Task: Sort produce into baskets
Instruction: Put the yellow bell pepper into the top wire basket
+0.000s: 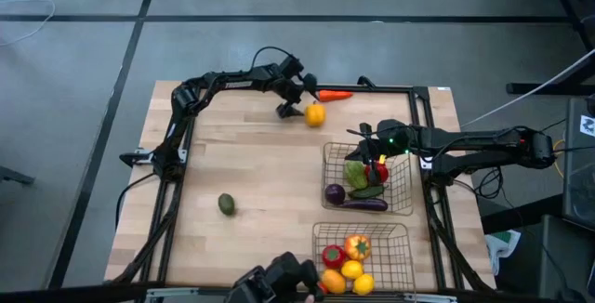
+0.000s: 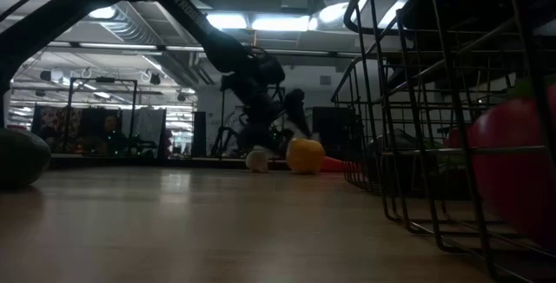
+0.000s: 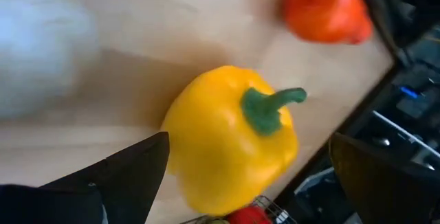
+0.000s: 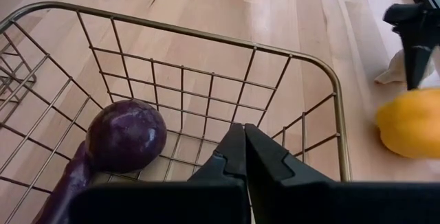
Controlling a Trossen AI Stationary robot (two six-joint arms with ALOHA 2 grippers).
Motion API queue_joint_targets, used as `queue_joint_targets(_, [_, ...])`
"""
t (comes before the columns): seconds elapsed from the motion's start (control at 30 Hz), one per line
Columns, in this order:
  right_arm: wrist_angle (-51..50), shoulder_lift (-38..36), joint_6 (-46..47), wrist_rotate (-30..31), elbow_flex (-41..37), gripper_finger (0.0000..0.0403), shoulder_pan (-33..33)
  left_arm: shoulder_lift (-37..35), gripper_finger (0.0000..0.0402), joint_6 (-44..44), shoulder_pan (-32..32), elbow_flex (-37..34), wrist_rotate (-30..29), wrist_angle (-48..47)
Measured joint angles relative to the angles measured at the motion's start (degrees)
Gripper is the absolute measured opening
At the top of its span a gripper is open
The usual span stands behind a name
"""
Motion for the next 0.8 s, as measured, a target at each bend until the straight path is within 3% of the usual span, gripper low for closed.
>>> queue_joint_targets(0.43, [0.0,0.0,-0.02,0.0,0.0,0.0001,0.0,-0.17,0.0392,2.5,-2.16,0.0,-2.96,2.48])
queue_joint_targets(0.8, [0.0,0.0,0.0,0.0,0.0,0.0001,0.0,-0.17,0.0392,12.82,-2.25,0.0,-7.91,2.61])
